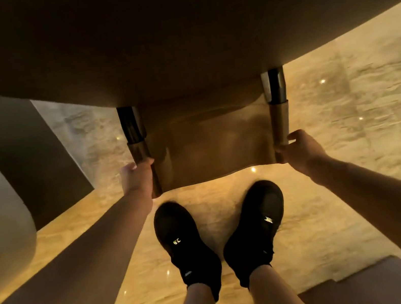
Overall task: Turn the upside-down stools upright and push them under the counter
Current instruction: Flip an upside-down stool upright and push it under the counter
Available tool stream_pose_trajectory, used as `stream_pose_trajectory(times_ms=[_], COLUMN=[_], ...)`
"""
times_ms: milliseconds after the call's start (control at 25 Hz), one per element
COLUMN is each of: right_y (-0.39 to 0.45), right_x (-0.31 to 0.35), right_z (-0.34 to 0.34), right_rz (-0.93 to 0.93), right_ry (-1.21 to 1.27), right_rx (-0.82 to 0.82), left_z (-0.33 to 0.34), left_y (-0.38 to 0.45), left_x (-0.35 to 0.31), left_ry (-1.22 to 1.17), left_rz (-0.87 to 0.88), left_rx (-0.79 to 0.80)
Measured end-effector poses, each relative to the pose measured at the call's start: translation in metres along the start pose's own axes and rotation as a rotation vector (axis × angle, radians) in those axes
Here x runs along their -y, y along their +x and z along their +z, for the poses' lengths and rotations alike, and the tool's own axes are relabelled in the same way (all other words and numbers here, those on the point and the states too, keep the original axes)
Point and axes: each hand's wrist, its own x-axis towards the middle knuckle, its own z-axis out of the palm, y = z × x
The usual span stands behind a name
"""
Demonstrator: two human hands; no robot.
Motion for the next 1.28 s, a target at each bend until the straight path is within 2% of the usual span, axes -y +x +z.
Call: stream_pose_trajectory(times_ms=[160, 360, 560, 680, 760, 1040, 1280], right_y=[0.037, 0.07, 0.082, 0.083, 0.079, 0.008, -0.094], right_x=[-0.009, -0.011, -0.025, -0.027, -0.022, -0.01, 0.016], right_z=[0.017, 0.03, 0.033, 0.026, 0.018, -0.043, -0.145], right_rz=[-0.012, 0.011, -0.028, 0.011, 0.038, 0.019, -0.024], right_ry=[0.039, -0.004, 0.119, 0.221, 0.205, 0.145, 0.013], right_rx=[-0.094, -0.158, -0.061, 0.026, 0.085, 0.123, 0.076], left_z=[0.001, 0.004, 0.009, 0.009, 0.004, -0.034, -0.086], left_y=[0.033, 0.064, 0.08, 0.081, 0.077, 0.0, -0.118], left_x=[0.011, 0.022, 0.039, 0.034, 0.029, 0.008, -0.047], left_ry=[0.053, 0.115, 0.129, 0.205, 0.271, 0.328, 0.358], left_rz=[0.089, 0.149, 0.204, 0.226, 0.231, 0.183, 0.128], left_rx=[-0.036, 0.169, 0.137, 0.143, 0.162, 0.154, 0.152])
